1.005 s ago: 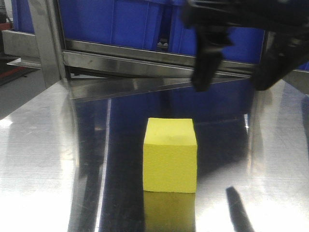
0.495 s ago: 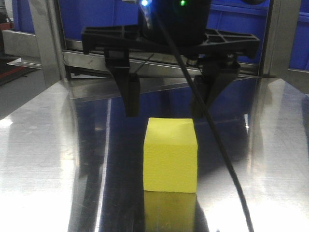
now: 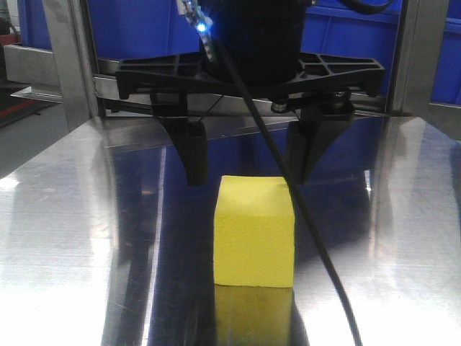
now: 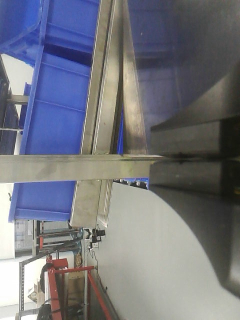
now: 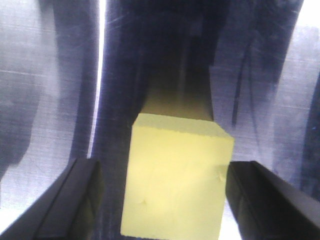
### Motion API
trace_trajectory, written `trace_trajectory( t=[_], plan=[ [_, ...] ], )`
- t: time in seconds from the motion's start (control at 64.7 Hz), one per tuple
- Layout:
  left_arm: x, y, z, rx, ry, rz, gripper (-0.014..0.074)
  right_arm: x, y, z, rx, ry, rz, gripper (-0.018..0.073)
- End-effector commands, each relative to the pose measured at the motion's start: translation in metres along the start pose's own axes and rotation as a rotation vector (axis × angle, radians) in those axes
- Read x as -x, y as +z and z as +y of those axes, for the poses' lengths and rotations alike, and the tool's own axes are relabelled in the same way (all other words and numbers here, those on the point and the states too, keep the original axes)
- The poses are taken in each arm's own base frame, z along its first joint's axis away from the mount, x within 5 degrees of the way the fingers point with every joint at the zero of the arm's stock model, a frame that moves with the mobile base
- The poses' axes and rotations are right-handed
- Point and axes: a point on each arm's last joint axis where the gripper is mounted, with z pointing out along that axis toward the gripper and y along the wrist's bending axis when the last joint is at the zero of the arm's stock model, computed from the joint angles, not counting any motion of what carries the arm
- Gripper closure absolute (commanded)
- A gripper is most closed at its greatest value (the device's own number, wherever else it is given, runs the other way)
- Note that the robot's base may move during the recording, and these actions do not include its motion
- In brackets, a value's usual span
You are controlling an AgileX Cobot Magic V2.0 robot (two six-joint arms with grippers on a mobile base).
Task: Place yellow foam block on left shelf second layer
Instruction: 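Lower the open right gripper around the yellow foam cube, then close the right gripper on the yellow foam cube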
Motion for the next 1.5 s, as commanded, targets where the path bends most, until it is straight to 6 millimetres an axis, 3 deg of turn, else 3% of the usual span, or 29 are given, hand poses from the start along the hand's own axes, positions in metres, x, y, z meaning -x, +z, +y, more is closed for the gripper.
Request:
trace_trajectory(
  t=[0.0,0.819,1.484],
  plan=[
    [-0.001,-0.001,0.000,-0.004,-0.009,-0.075,0.0472,0.007,-0.020,0.000,0.036,0.004,-0.062,-0.0037],
    [-0.001,-0.001,0.000,-0.004,-0.009,-0.075,0.0472,0.006,-0.014,-0.002,0.010,0.002,-0.060,-0.0037],
    [-0.001,-0.001,0.000,-0.004,-0.009,-0.075,0.0472,-0.004,0.017,-0.004,0.021,0.002,-0.022,-0.0037]
  ],
)
